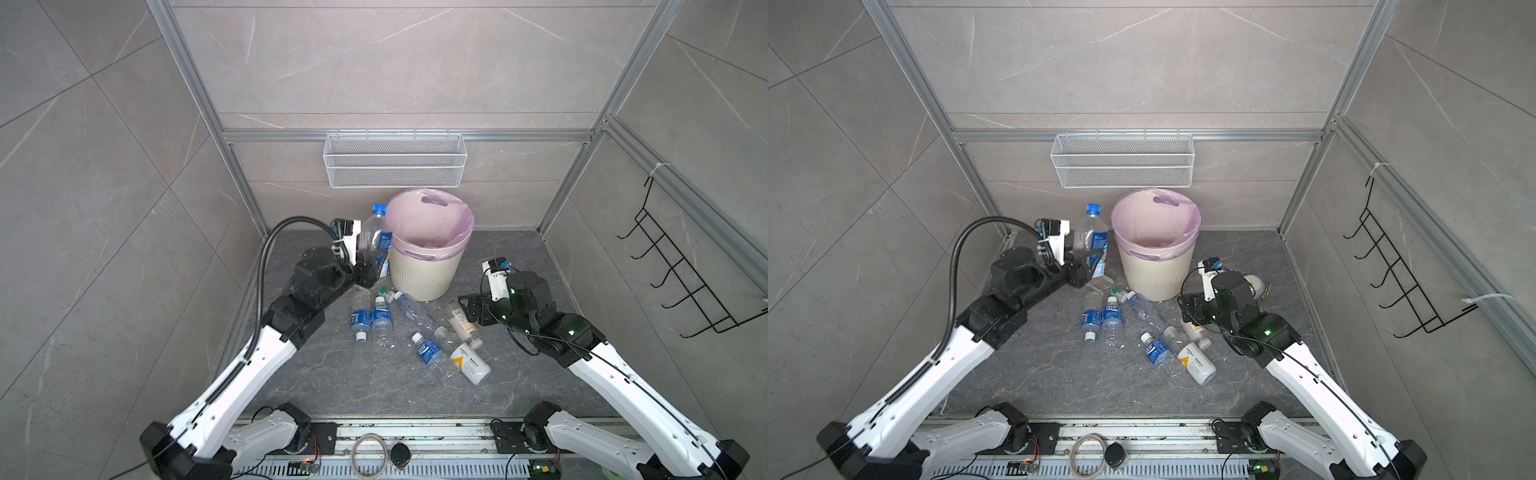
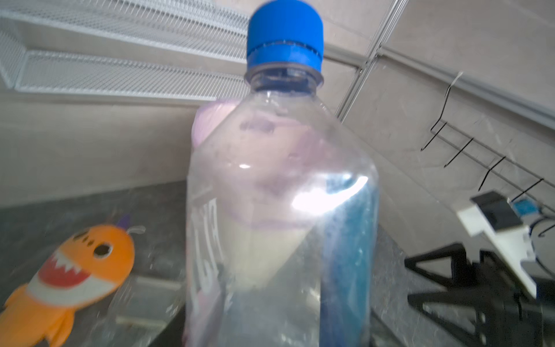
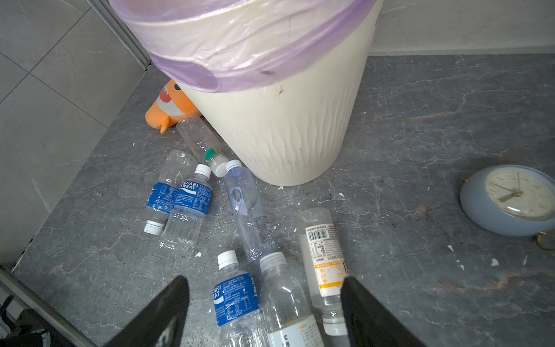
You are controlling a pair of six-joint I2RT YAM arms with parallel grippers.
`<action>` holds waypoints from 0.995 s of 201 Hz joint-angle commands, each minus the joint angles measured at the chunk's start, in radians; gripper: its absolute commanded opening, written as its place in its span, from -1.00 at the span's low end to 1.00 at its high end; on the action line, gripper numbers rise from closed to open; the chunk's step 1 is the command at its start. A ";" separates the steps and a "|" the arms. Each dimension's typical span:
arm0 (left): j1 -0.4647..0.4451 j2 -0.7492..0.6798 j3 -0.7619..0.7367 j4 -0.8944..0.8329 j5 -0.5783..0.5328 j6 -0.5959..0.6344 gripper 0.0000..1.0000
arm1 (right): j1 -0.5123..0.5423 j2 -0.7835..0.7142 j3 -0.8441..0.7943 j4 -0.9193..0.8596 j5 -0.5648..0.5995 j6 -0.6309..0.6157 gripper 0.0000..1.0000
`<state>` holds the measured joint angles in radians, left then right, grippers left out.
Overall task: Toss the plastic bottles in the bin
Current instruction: 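Lift the blue-cap bottle with the left gripper and release it over the bin, then withdraw the left gripper from the bin while the right gripper moves toward the bottles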
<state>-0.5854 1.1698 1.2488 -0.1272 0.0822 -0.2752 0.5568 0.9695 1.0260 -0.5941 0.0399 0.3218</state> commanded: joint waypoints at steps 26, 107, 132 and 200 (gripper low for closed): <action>-0.003 0.414 0.519 -0.015 0.133 0.069 0.12 | 0.007 0.001 0.055 -0.016 0.008 0.019 0.64; 0.013 0.602 0.813 -0.143 0.119 0.062 1.00 | 0.007 -0.061 0.048 -0.081 0.031 0.014 0.81; 0.013 0.507 0.703 -0.116 0.103 0.058 1.00 | 0.006 -0.056 0.033 -0.085 0.021 0.010 0.80; 0.013 0.284 0.438 -0.137 0.058 0.073 1.00 | 0.006 -0.054 0.016 -0.110 0.006 0.005 0.80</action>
<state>-0.5755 1.5364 1.7618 -0.2909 0.1593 -0.2298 0.5571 0.9150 1.0527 -0.6662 0.0551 0.3370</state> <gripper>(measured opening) 0.998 0.899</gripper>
